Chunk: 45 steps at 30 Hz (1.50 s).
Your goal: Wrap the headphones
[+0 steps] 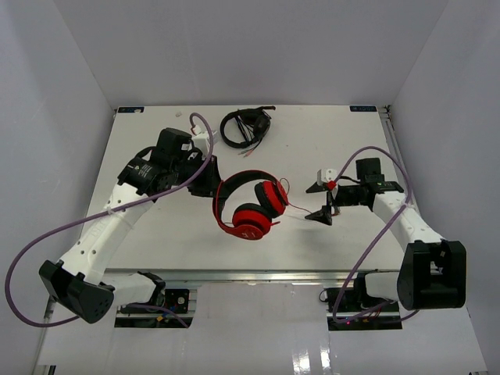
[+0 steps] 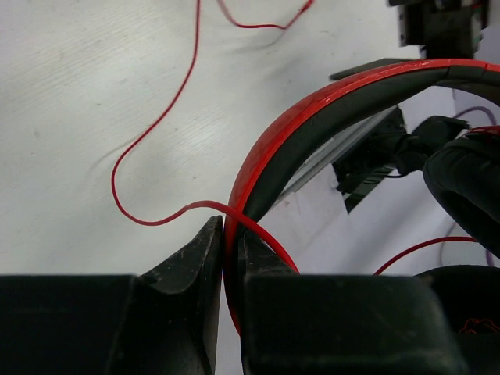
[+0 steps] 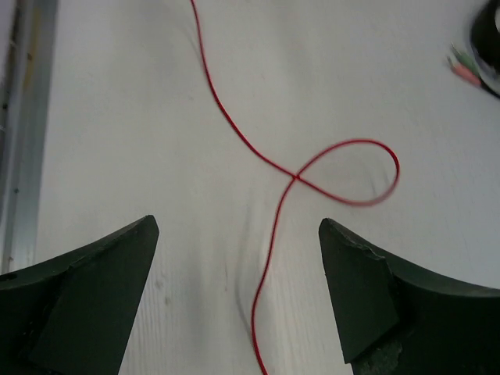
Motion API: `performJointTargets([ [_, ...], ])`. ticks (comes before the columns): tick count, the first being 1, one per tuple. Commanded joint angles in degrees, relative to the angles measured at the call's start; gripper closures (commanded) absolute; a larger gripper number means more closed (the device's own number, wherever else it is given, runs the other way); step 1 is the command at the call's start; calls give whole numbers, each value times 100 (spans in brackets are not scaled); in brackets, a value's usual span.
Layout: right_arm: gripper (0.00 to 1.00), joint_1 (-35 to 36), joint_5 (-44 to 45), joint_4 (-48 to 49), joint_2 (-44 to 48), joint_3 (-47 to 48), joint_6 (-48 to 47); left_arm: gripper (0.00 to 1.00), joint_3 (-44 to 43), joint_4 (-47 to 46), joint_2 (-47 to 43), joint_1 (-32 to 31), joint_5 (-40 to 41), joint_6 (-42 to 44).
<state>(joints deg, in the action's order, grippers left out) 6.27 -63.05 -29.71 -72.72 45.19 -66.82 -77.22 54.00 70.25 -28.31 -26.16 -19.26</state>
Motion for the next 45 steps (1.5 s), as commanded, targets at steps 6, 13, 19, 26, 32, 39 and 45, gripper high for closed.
performJointTargets([
  [6,10,1743,-284,5441,253,-747,5116,100,-909,-170,110,-122,-992,-654],
  [13,10,2483,245,8671,-562,-741,8886,100,-1026,-500,196,-122,-1276,-952],
  [19,8,2953,492,10019,-1287,-299,9954,100,-1184,-566,226,-122,-1340,-1055],
  [26,3,3241,798,10215,-1748,70,10441,100,-1137,-624,185,-122,-1383,-1115],
  [32,44,3446,815,10191,-1946,194,10359,100,-1152,-663,126,-122,-1370,-1150],
  [39,92,2589,778,8846,-1294,37,9371,100,-814,-672,-153,-122,-1313,-998],
  [45,92,1194,754,7058,-825,876,8302,100,521,-641,-435,-122,-1361,-511],
])
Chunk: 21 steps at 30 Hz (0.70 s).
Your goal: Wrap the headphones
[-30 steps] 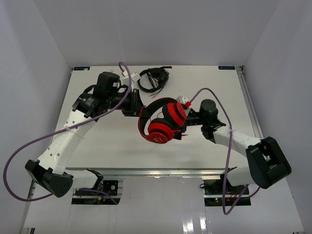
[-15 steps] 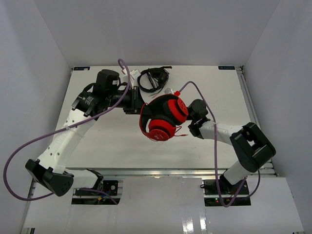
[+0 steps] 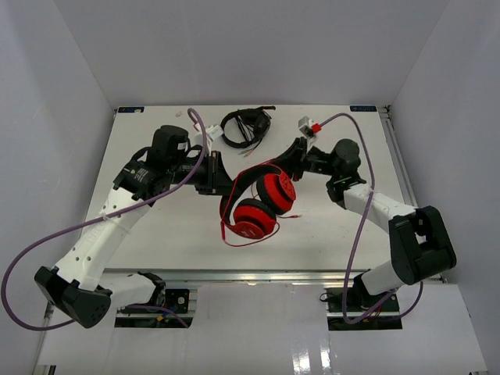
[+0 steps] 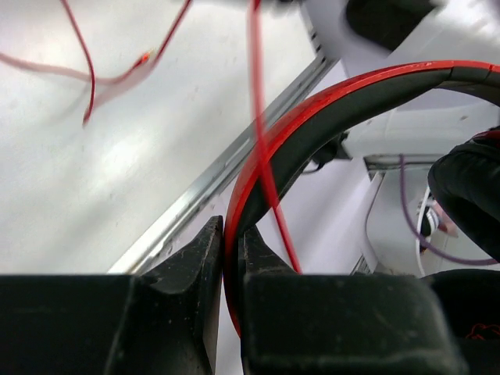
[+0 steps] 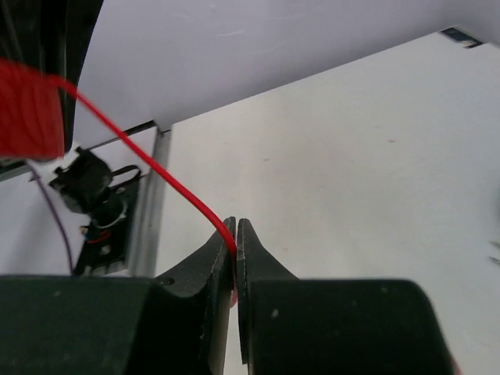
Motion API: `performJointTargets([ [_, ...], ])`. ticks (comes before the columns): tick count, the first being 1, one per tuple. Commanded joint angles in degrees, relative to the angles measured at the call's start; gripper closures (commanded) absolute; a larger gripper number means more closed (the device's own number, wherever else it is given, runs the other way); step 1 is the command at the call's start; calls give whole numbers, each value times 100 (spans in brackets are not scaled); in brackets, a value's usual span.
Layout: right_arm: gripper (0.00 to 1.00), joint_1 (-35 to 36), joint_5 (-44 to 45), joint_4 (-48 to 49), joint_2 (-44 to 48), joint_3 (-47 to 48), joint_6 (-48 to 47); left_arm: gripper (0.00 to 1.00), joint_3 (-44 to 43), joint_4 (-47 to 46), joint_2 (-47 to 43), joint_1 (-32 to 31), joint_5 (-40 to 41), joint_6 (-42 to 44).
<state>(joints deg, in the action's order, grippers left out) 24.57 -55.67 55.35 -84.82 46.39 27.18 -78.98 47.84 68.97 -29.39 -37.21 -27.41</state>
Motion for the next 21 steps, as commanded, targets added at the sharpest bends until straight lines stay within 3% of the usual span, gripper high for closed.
performJointTargets([
  [1,92,-680,117,-2125,474,986,-1672,100,814,10,-289,-14,-199,436],
  [3,92,-699,236,-2890,610,1315,-2548,100,1024,81,-221,-47,17,673],
  [7,92,-699,450,-3612,729,1495,-3160,100,1191,152,-11,-169,504,960],
  [21,92,-690,316,-4476,967,1132,-3879,100,1012,-50,-89,-557,2146,1462],
])
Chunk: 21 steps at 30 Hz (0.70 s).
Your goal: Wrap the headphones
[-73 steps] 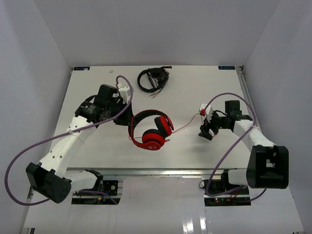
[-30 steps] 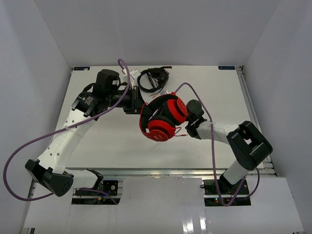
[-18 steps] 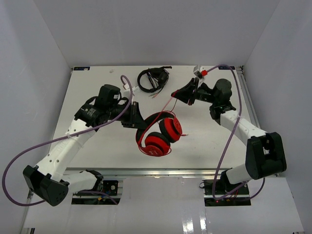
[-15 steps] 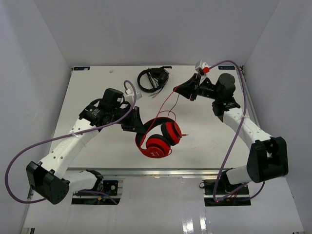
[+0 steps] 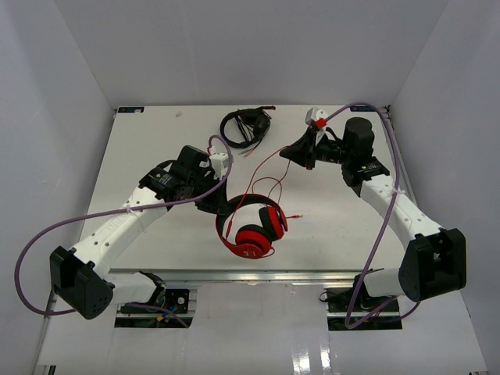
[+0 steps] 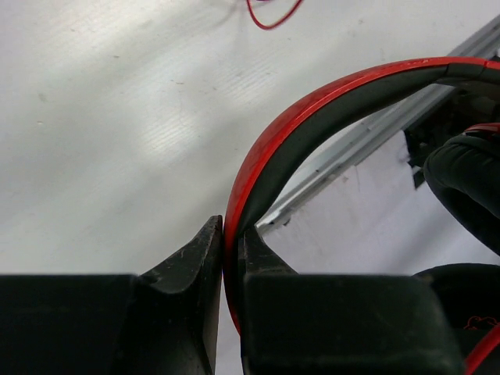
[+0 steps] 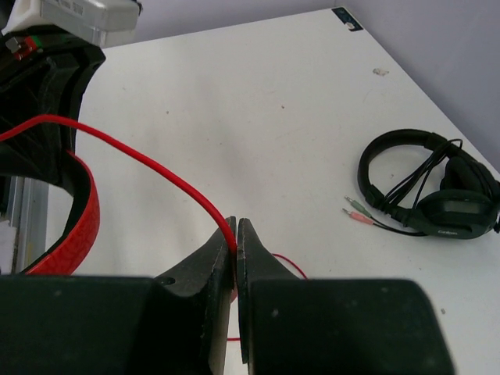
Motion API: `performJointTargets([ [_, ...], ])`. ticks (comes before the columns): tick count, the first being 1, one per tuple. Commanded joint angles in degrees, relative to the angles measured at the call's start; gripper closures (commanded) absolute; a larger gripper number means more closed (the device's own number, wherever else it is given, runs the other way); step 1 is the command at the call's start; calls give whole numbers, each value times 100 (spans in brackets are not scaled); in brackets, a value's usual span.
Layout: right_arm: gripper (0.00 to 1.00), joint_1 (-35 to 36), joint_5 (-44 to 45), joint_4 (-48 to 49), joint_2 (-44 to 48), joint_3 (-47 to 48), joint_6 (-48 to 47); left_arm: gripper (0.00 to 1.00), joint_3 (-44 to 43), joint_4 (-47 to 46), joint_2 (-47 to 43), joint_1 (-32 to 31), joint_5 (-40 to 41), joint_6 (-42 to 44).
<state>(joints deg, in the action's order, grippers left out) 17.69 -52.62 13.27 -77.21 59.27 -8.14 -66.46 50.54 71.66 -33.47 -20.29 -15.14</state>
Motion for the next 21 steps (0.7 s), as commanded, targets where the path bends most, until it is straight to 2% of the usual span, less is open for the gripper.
performJointTargets([
  [1,92,-3,14,-247,231,-230,-356,100,-209,-413,-424,-192,509,289],
  [13,92,-3,-426,-46,437,-894,-256,100,0,-1854,-1188,-318,688,222],
  [21,92,-66,-523,521,852,-1047,144,100,-22,-1791,-1016,-326,932,173],
])
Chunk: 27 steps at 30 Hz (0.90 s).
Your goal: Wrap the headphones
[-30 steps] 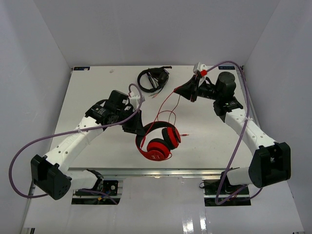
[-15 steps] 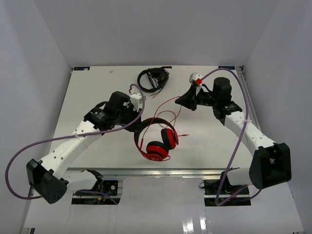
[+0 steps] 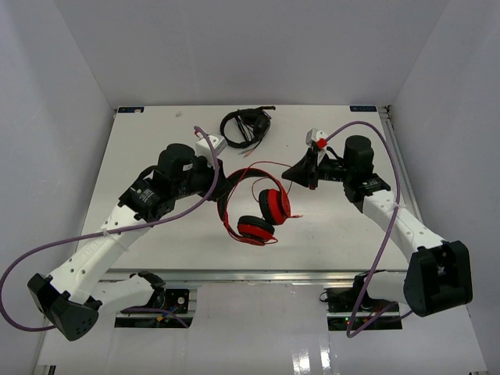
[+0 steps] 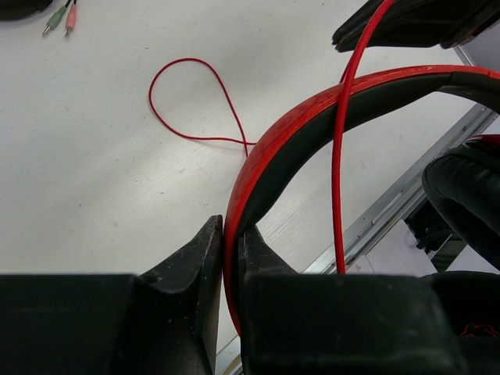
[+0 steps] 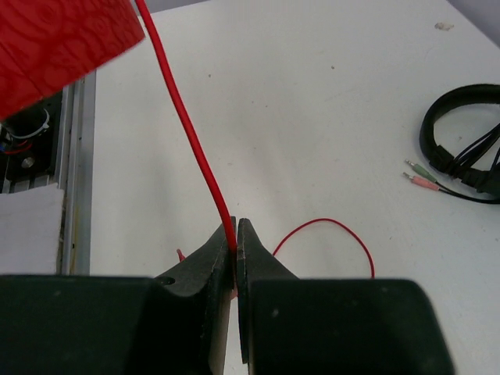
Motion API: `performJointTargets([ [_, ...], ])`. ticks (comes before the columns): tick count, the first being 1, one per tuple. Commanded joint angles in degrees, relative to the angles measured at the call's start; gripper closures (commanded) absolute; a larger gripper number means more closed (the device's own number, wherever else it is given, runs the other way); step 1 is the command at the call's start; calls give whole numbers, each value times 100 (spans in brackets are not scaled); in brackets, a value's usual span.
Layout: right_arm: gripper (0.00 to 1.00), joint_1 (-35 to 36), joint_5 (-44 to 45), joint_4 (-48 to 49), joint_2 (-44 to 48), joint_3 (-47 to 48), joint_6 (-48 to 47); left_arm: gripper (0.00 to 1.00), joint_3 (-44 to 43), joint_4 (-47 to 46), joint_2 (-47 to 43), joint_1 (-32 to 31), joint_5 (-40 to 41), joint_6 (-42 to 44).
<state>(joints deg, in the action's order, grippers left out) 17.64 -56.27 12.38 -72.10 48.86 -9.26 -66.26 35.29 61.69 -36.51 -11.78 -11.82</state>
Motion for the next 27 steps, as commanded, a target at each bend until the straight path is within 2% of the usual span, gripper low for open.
performJointTargets([
  [1,92,-96,-136,734,386,4,367,100,-34,-231,3,-23,85,-145],
  [6,92,-311,-164,880,425,227,634,100,50,12,107,-23,105,-23],
  [15,92,-495,-283,1074,603,-119,780,100,-74,229,10,-23,1050,-147],
  [21,92,-507,-506,1111,466,-419,786,100,-316,91,-2,-23,669,-419],
  [27,90,-504,-740,1434,69,-508,1096,100,-591,-178,-37,-23,-68,-882],
])
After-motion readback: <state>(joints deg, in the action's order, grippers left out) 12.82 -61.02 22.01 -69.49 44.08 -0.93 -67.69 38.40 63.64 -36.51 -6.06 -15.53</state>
